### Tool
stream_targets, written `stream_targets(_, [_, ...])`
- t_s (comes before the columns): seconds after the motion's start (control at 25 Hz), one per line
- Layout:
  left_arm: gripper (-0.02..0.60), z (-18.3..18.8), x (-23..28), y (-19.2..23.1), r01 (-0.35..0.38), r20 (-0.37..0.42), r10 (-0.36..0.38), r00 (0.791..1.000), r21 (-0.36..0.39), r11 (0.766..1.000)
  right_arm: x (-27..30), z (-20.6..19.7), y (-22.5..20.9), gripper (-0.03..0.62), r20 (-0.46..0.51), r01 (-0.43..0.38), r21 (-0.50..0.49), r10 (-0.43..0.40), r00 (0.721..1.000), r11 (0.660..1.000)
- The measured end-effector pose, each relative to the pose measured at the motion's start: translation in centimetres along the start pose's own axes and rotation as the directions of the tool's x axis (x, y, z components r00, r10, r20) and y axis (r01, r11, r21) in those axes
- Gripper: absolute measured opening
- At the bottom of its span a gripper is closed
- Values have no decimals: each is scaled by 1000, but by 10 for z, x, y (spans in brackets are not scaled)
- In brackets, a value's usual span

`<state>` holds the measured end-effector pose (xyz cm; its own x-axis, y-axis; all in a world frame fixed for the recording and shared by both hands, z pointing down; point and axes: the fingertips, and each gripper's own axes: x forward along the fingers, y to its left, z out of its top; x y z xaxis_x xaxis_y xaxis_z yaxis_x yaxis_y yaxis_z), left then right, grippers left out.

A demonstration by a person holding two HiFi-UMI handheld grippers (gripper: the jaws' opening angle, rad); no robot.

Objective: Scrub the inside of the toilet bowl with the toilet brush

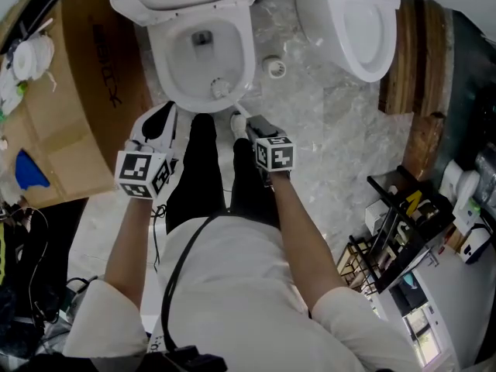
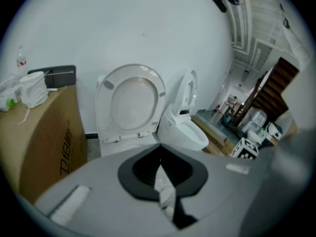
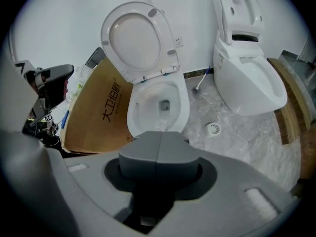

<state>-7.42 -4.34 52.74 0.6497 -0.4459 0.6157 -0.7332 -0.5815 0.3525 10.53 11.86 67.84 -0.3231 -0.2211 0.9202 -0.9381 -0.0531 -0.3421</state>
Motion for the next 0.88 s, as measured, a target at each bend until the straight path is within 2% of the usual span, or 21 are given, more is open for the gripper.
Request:
stream_targets(0.44, [-12, 6, 3, 4, 4, 1, -4, 1000, 2, 1000, -4, 21, -28, 146, -9, 37, -3, -37, 999, 999])
stream_targets(0.88, [-12, 12, 1, 20, 0, 2, 0, 1000, 5, 1000, -7, 54, -50, 146, -19, 81, -77, -83, 996, 994])
